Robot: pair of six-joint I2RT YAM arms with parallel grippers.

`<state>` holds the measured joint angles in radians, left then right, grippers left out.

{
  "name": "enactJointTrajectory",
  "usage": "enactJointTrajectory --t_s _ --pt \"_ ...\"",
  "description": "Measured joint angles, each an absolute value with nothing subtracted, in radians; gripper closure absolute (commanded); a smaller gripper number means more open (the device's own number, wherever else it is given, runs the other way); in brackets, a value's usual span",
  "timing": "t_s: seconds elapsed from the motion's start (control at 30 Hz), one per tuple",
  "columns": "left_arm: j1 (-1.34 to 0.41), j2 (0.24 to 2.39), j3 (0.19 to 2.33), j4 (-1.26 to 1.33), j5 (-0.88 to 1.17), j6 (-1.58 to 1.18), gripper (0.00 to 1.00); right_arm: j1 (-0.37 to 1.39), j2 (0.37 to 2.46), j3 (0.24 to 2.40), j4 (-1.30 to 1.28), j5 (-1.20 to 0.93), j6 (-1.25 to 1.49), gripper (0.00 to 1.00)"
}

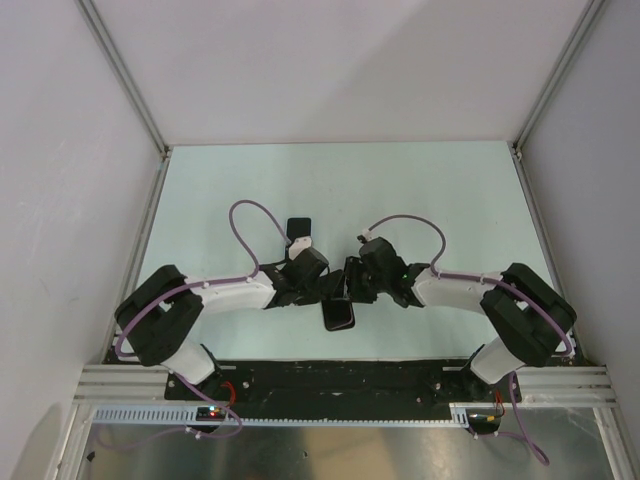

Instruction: Put the phone into the phone case

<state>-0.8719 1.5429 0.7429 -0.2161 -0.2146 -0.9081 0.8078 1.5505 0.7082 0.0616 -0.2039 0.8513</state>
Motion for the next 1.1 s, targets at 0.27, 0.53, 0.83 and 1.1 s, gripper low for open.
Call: enactJointTrajectory --t_s 0.27,0.53,0.83,1.1 --pt "-0.872 1.543 0.743 -0.215 -0.215 -0.908 1.00 0.807 1.534 0.735 -0.031 -0.158 0.824 0.48" --pt "-0.872 1.545 0.743 -0.209 -0.213 -0.908 1.00 0.807 1.484 0.751 -0.101 -0.115 0.799 0.48" --pt "-0.872 1.545 0.743 -0.208 -0.212 -0.908 1.00 0.806 1.481 0.770 -0.157 -0.073 0.783 0.48" --pt "-0.872 1.545 0.743 -0.208 -0.210 -0.908 1.00 0.806 1.481 0.771 -0.194 -0.041 0.781 0.48"
